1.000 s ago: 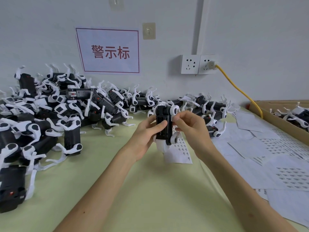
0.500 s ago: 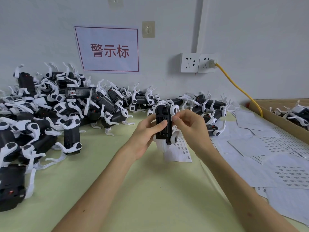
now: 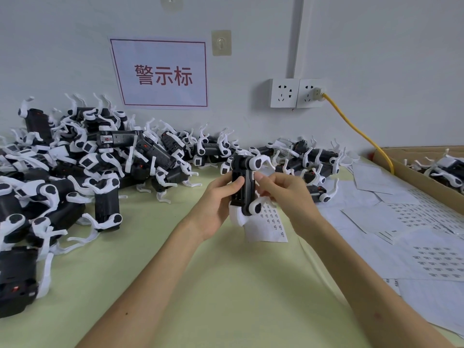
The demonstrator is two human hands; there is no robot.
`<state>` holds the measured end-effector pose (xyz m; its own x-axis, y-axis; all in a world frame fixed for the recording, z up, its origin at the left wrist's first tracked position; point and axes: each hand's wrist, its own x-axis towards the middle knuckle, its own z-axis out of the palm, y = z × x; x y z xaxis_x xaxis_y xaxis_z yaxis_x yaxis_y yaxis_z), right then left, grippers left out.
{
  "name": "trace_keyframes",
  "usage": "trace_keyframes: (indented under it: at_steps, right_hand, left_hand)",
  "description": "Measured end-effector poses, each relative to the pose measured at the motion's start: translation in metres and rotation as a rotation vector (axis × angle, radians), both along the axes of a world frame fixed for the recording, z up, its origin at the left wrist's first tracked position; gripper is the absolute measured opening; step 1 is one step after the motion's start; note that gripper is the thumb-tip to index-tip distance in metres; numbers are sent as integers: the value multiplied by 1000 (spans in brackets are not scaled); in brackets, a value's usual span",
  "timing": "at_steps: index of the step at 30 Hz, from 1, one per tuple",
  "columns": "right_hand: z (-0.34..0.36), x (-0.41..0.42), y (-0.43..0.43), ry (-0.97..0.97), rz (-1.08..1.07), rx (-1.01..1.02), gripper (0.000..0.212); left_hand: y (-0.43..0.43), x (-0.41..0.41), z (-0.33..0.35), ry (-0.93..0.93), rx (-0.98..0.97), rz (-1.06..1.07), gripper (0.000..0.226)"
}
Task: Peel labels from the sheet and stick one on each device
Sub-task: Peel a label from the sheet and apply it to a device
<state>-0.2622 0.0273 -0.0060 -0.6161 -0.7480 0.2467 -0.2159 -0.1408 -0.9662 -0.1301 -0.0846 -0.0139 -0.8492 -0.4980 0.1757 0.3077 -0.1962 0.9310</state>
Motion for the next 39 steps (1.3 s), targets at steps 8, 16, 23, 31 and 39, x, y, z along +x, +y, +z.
trace_keyframes:
  at_steps: [8,16,23,31,39]
  right_hand:
    - [2,9,1,-8,169,-101,20]
    - [2,8,3,-24,229,-100,36]
    - [3,6,4,-162,339,-112,32]
    - [6,8,4,-137,319,-122,27]
    - [2,8,4,-39,228,-104,35]
  left_hand:
    - [1,3,3,50,213,-96,36]
    - [8,3,3,-26,88,-125,35]
    - [6,2,5,-17,110,-97,36]
    - [8,0,6,31,186,-135,36]
    - [15,3,6,-31,110,-144,39]
